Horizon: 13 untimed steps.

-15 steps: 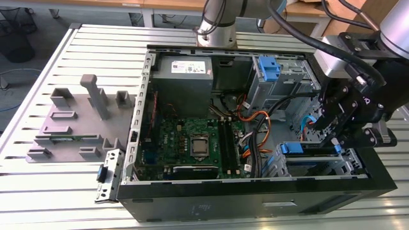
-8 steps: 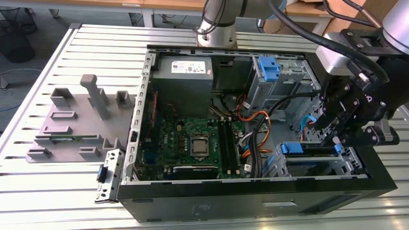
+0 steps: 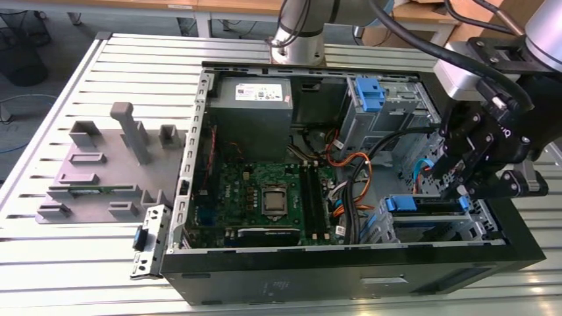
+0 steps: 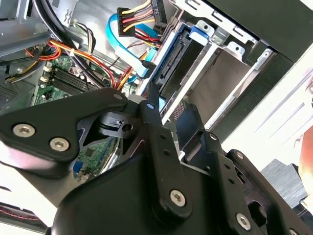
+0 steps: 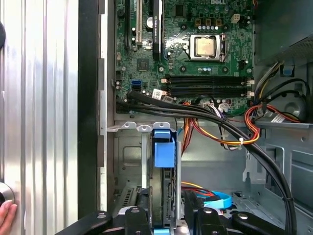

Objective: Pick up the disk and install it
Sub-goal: 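Insert the first disk wire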

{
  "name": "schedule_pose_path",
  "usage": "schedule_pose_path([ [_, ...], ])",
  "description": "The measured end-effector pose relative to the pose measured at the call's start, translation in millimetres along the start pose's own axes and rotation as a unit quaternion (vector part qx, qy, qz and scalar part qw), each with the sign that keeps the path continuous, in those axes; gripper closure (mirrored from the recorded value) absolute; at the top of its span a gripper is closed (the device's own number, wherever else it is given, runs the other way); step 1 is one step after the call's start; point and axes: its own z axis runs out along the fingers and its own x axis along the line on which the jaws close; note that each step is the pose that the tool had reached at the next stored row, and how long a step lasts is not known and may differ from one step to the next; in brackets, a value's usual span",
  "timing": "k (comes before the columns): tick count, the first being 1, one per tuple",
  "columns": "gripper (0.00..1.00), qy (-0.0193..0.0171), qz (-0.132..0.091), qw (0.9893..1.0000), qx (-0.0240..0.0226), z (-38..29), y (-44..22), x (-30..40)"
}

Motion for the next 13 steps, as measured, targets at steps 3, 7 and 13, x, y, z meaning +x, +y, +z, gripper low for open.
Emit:
schedule_pose_path([
  [3, 0.58, 0.0000, 0.000, 1.0000, 0.0000, 0.3, 0.1, -4.7],
  [7, 0.58, -0.0001, 0.000, 1.0000, 0.0000, 1.0, 0.1, -12.6],
  [13, 0.58, -0.0002, 0.000, 1.0000, 0.0000, 3.7, -4.6, -18.4],
])
